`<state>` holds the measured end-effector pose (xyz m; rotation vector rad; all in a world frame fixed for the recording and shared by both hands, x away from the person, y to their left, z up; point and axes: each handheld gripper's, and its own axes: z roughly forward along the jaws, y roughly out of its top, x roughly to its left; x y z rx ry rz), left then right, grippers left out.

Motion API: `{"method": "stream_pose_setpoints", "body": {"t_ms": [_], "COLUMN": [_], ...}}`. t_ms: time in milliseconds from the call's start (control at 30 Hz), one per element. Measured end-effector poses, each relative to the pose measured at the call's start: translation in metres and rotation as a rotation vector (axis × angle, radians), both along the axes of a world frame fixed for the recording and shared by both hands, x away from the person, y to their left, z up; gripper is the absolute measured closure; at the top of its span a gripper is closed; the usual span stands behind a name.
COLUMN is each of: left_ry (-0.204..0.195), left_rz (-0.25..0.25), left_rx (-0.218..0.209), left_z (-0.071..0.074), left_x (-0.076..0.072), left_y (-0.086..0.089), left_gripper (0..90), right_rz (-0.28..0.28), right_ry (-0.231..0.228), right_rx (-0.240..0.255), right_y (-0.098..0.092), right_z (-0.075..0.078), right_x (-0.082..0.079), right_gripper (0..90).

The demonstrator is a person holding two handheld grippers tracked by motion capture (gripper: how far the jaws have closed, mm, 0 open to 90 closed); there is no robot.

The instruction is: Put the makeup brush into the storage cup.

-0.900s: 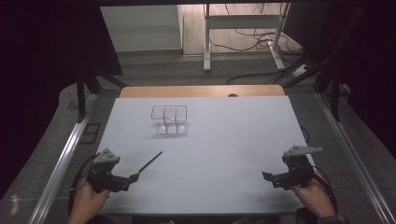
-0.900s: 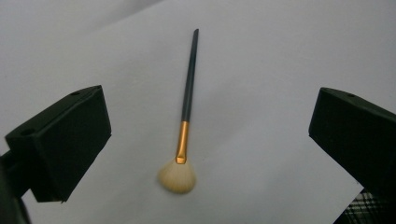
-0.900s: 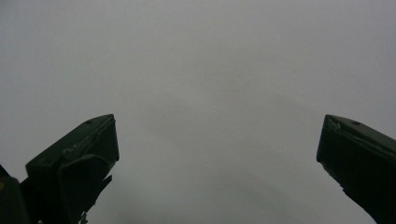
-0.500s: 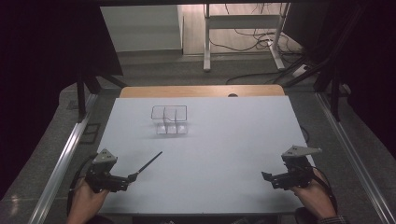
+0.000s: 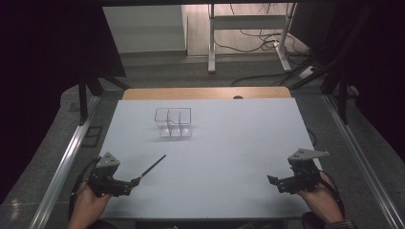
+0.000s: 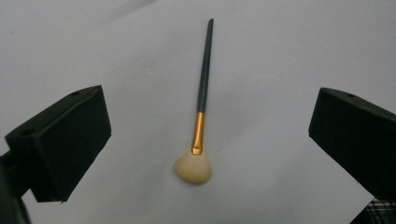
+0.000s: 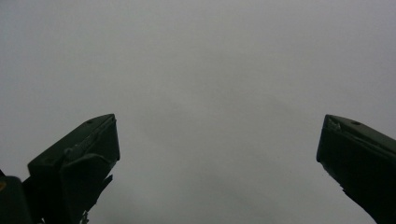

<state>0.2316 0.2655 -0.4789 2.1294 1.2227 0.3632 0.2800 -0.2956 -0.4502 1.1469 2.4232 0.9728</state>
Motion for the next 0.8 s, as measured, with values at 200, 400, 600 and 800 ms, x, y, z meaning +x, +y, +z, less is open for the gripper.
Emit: {"method": "stream_pose_setpoints", "body": {"t_ms": [200, 400, 600, 800], "left_ry": [0.003, 0.009, 0.014, 0.022], "left_rz": [0.009, 0.014, 0.016, 0.022], "left_rx": [-0.001, 0.002, 0.006, 0.016], "left_z": [0.0006, 0.0007, 0.0007, 0.0005], "left_x": [0.0003, 0.0012, 0.0028, 0.005], "left_y": [0.0011, 0.0011, 0.0005, -0.0013], "left_gripper": [0.0, 0.0, 0.0, 0.0], "right_rz": [0.0, -0.002, 0.001, 0.001], "right_ry": [0.001, 0.01, 0.009, 0.009], "right_rx": [-0.004, -0.006, -0.011, -0.02], "right_y": [-0.0005, -0.0003, -0.0001, 0.0002], "right_z": [-0.0003, -0.0008, -0.0014, -0.0021], "right_x": [0.0006, 0.0008, 0.0013, 0.0016], "right_gripper": [0.0, 0.0, 0.0, 0.0]}}
